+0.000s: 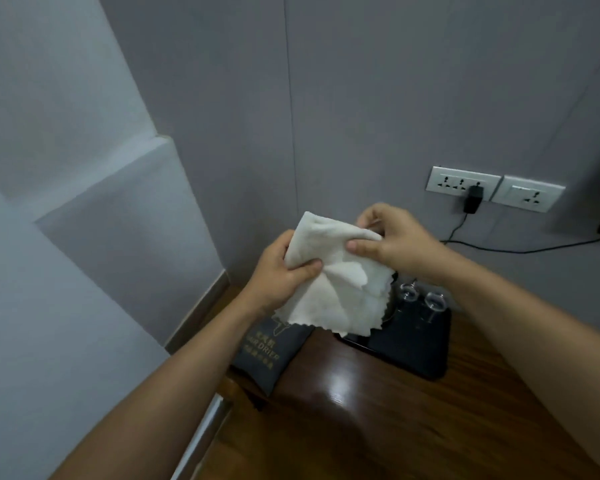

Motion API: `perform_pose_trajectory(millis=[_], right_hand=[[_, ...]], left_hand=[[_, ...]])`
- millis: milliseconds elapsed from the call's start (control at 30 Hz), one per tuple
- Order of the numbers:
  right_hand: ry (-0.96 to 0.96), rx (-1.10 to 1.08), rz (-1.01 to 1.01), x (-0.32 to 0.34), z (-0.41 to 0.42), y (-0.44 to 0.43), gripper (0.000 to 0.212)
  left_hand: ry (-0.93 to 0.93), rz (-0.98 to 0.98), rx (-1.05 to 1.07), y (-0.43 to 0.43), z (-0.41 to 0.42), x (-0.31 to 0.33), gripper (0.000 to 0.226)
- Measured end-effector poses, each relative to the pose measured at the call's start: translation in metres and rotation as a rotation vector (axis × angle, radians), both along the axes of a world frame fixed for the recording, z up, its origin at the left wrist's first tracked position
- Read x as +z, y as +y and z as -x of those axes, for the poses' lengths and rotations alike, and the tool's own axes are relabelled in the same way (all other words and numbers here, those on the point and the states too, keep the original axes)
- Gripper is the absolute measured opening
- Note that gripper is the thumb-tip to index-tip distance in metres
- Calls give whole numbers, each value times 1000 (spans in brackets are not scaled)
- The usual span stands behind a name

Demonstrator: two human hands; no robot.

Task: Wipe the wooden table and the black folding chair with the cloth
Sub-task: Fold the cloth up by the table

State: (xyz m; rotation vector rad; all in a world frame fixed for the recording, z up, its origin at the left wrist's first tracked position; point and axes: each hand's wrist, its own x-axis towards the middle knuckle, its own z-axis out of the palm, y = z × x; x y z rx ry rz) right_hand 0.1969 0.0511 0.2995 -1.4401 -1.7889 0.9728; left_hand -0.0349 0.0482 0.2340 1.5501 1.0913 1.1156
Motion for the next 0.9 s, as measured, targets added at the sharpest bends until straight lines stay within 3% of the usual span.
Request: perform_pose_trajectory(millis=[100, 167, 233, 300, 400, 467, 533, 633, 767, 900], right_hand=[[365, -158, 243, -14, 5, 0, 65], [561, -74, 442, -30, 0, -3, 57], [651, -121, 544, -53, -2, -7, 44], [667, -268, 541, -81, -1, -9, 38], [675, -452, 499, -128, -1, -8, 32], [666, -530, 527, -163, -2, -4, 29], [657, -579, 575, -203, -2, -2, 27], [599, -659, 620, -268, 2, -1, 26], [443, -683, 745, -360, 11, 1, 30], [394, -707, 762, -424, 22, 5, 27]], left_hand=[[-141, 112, -107, 24, 5, -12, 52], [-167, 161, -174, 37, 3, -19, 55], [-127, 205, -212, 48, -2, -30, 56], [-55, 289, -240, 54, -10, -46, 56], [52, 584, -319, 59, -12, -86, 61], [125, 726, -456, 59, -9, -123, 55], [185, 795, -424, 53, -7, -160, 50], [271, 808, -237, 38, -12, -218, 47], [420, 773, -111, 21, -17, -298, 36], [609, 700, -7, 15, -12, -350, 39]])
